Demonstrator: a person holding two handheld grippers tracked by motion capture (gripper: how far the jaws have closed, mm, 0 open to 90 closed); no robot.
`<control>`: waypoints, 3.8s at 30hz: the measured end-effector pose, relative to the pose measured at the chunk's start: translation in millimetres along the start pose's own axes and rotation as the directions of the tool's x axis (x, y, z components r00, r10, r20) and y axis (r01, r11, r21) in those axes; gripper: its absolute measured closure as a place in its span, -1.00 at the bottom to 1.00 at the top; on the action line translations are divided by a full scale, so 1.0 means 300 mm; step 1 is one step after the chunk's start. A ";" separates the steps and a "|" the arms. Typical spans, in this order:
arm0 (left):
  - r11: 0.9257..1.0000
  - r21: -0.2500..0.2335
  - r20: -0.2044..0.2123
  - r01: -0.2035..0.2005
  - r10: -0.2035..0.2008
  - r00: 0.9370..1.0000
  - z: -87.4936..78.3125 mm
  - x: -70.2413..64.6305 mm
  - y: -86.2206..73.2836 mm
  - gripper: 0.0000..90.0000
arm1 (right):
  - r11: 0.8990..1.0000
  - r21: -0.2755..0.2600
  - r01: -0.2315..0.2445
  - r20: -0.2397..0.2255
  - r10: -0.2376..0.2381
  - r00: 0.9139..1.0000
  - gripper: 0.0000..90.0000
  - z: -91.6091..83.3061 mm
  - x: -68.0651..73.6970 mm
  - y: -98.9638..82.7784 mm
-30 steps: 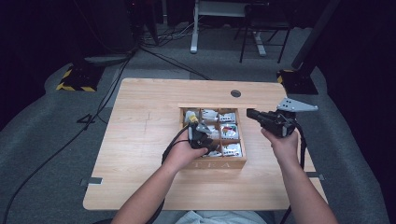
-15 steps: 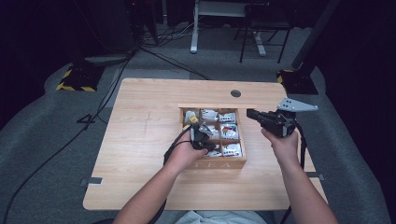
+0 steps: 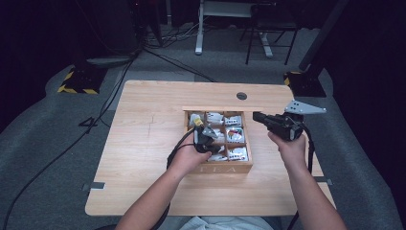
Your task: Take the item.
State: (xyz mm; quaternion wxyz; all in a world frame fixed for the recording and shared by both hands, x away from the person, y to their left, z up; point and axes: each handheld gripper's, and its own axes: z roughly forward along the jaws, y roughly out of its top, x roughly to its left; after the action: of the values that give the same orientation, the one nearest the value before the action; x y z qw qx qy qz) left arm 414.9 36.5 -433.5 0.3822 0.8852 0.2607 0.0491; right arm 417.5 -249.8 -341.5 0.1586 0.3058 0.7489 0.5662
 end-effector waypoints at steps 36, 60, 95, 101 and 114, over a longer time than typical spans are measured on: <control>0.983 -0.176 -0.007 -0.056 0.056 0.998 -0.229 -0.045 0.044 1.00 | 1.000 0.002 0.000 0.006 0.000 1.000 1.00 -0.001 -0.001 0.001; 0.970 -0.238 -0.017 -0.053 0.051 0.999 -0.363 -0.034 -0.011 1.00 | 1.000 0.002 -0.005 0.007 0.005 1.000 1.00 0.000 -0.004 -0.001; 0.970 -0.243 -0.129 -0.025 -0.007 0.992 -0.517 0.062 -0.226 1.00 | 1.000 0.008 -0.006 0.016 0.006 1.000 1.00 -0.001 -0.001 -0.003; 0.969 -0.246 -0.155 -0.020 -0.019 0.988 -0.532 0.079 -0.249 1.00 | 1.000 0.009 -0.007 0.015 0.007 1.000 1.00 -0.001 0.000 -0.004; 0.975 -0.224 -0.195 0.003 -0.048 0.980 -0.528 0.138 -0.311 1.00 | 1.000 0.009 -0.005 0.014 0.005 1.000 1.00 -0.001 -0.001 -0.005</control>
State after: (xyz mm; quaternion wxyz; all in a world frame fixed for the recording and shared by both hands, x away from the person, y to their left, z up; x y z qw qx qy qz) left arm 365.7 213.5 -392.4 0.4516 0.8240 0.3019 0.1613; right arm 417.1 -250.4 -342.7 0.1610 0.3123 0.7494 0.5611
